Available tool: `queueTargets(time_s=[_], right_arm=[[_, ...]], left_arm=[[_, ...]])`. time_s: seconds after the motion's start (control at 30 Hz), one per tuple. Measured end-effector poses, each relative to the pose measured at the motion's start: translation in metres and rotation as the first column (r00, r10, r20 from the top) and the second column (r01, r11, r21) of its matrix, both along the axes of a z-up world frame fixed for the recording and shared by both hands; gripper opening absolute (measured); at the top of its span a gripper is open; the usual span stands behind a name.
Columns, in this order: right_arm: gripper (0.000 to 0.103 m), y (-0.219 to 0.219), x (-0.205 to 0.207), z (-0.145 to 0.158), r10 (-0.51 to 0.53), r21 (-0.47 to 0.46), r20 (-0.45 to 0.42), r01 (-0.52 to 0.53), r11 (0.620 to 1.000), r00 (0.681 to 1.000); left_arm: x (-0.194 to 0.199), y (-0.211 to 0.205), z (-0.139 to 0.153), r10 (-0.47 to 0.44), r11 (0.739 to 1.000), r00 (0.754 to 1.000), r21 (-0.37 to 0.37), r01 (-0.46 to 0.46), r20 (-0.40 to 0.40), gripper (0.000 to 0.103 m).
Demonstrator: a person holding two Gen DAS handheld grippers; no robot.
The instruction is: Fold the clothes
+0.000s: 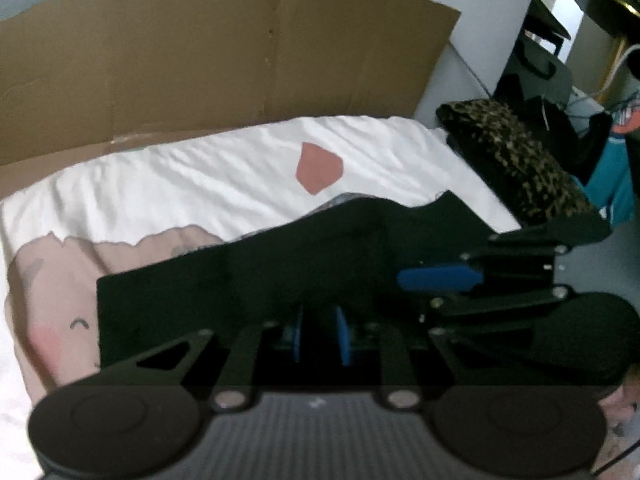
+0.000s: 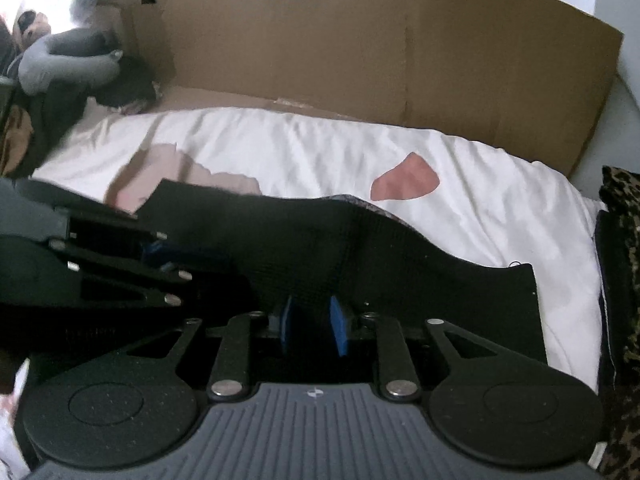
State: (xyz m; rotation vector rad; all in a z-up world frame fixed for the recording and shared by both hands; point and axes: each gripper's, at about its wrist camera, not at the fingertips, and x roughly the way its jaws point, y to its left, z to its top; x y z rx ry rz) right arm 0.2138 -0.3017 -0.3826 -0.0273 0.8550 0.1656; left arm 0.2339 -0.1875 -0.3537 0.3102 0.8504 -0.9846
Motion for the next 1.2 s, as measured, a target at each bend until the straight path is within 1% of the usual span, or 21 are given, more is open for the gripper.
queueTargets(time_s=[0.03,0.07,0.17,0.23,0.27,0.33,0.4,0.43,0.53,0.6,0.7,0.77,0.83,0.87,0.97,1.0,1.07,1.2], right_arm=[[0.027,-0.001,0.001,0.000,0.003,-0.004,0.004,-0.003,1.000,1.000],[0.027,-0.003,0.002,0.000,0.006,-0.004,0.004,-0.006,1.000,1.000],[0.026,-0.008,0.003,0.002,0.008,-0.006,0.002,-0.008,1.000,1.000],[0.026,-0.013,0.000,0.004,-0.002,-0.022,0.004,0.002,1.000,1.000],[0.026,-0.015,-0.001,0.005,-0.013,-0.035,0.006,0.013,0.999,1.000],[0.027,-0.023,-0.003,0.010,-0.055,-0.065,0.011,0.056,0.996,0.998],[0.028,-0.033,-0.006,0.016,-0.089,-0.046,0.007,0.090,0.995,0.996],[0.028,-0.038,-0.008,0.019,-0.099,-0.024,0.002,0.099,0.995,0.995],[0.028,-0.042,-0.017,0.027,-0.109,0.033,-0.003,0.109,0.993,0.994],[0.028,-0.037,-0.025,0.029,-0.113,0.050,0.003,0.112,0.992,0.994],[0.029,-0.023,-0.033,0.027,-0.095,0.066,-0.002,0.095,0.993,0.995],[0.032,-0.013,-0.037,0.024,-0.069,0.051,-0.012,0.070,0.996,0.998],[0.035,-0.004,-0.041,0.019,-0.051,0.020,-0.016,0.051,0.998,0.999],[0.035,-0.002,-0.042,0.017,-0.047,0.006,-0.019,0.047,0.999,0.999],[0.035,0.000,-0.044,0.006,-0.046,-0.027,-0.032,0.045,0.999,0.998],[0.035,-0.001,-0.044,0.003,-0.046,-0.034,-0.034,0.045,0.998,0.998],[0.034,-0.004,-0.044,-0.001,-0.040,-0.044,-0.031,0.039,0.998,0.999],[0.033,-0.012,-0.044,-0.001,-0.026,-0.058,-0.031,0.024,0.998,0.999]], left_arm=[[0.000,-0.001,0.000,0.005,1.000,1.000,0.014,-0.005,0.023,0.004],[0.001,0.000,0.000,0.009,1.000,0.999,0.028,-0.010,0.040,0.003],[0.006,0.008,0.002,0.015,1.000,1.000,0.016,-0.015,0.012,0.003],[0.008,0.014,0.006,0.030,0.999,0.999,0.023,-0.030,0.015,0.003],[0.009,0.017,0.008,0.039,0.999,0.999,0.031,-0.040,0.024,0.002],[0.011,0.024,0.015,0.048,0.998,0.999,0.030,-0.048,0.014,0.003],[0.012,0.031,0.022,0.056,0.998,0.998,0.027,-0.056,0.003,0.003],[0.012,0.033,0.025,0.046,0.999,0.999,0.028,-0.045,-0.013,0.004],[0.003,0.036,0.030,0.025,1.000,0.999,0.009,-0.024,-0.042,0.007],[-0.006,0.034,0.031,0.004,1.000,0.999,-0.002,-0.004,-0.045,0.015],[-0.021,0.027,0.028,-0.032,0.999,0.999,0.001,0.032,-0.038,0.022],[-0.028,0.021,0.025,-0.054,0.999,0.997,0.002,0.054,-0.052,0.022],[-0.035,0.015,0.021,-0.077,0.997,0.996,0.010,0.077,-0.039,0.021],[-0.038,0.011,0.019,-0.089,0.996,0.996,0.015,0.089,-0.032,0.019],[-0.037,0.007,0.007,-0.087,0.995,0.996,0.049,0.088,-0.038,0.020],[-0.036,0.008,0.004,-0.081,0.995,0.996,0.055,0.083,-0.039,0.017],[-0.032,0.010,0.001,-0.076,0.995,0.996,0.064,0.078,-0.039,0.013],[-0.028,0.017,0.002,-0.081,0.994,0.996,0.077,0.083,-0.031,0.012]])
